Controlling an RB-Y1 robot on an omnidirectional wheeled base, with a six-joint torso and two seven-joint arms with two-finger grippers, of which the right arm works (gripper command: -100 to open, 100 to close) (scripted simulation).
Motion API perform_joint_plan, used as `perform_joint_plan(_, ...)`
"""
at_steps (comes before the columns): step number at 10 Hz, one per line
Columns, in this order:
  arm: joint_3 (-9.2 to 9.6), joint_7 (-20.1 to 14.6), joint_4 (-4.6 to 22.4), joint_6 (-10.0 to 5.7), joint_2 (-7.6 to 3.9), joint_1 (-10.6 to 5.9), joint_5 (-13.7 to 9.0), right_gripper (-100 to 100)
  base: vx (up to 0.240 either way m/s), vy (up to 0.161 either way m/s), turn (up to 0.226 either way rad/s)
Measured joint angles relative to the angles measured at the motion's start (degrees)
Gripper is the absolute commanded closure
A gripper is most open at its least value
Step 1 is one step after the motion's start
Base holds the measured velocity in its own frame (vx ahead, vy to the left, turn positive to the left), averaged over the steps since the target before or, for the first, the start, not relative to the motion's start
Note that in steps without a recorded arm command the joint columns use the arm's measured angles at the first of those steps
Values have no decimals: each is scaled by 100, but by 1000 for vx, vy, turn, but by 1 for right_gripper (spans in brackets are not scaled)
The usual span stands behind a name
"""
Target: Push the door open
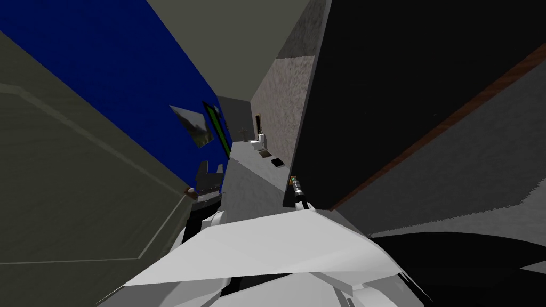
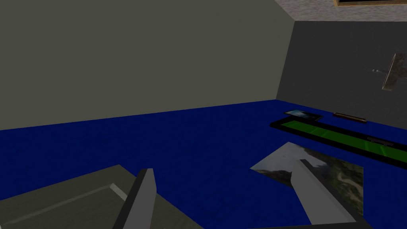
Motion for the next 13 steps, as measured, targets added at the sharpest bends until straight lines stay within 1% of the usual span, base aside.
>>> perform_joint_plan(1, -48, 12, 46, -23, -20, -14, -30, 100, 196, 53, -50)
perform_joint_plan(2, -100, 36, -75, 16, -6, 40, -59, 100, 189, 72, -52)
perform_joint_plan(3, -152, 55, -233, 109, -1, 96, -88, 100, 140, 45, -39)
perform_joint_plan(4, -202, 70, -115, 66, -42, 18, -119, 100, 149, 29, -44)
perform_joint_plan(5, -260, 95, -56, 35, -54, -6, -154, 100, 188, 62, -64)
perform_joint_plan(6, -312, 126, -188, 97, -26, 78, -182, 100, 213, 82, -69)
perform_joint_plan(7, -378, 162, -238, 155, -20, 106, -219, 100, 140, 42, -33)
perform_joint_plan(9, -502, 210, 67, -13, -98, -37, -294, 100, 164, 41, -44)
perform_joint_plan(10, -539, 228, 0, 4, -87, 16, -316, 100, 156, 32, -27)
perform_joint_plan(12, -586, 229, 3, 10, -123, 5, -345, 100, 95, 3, -26)
perform_joint_plan(13, -610, 235, 45, -3, -127, 4, -360, 100, 202, 9, -41)
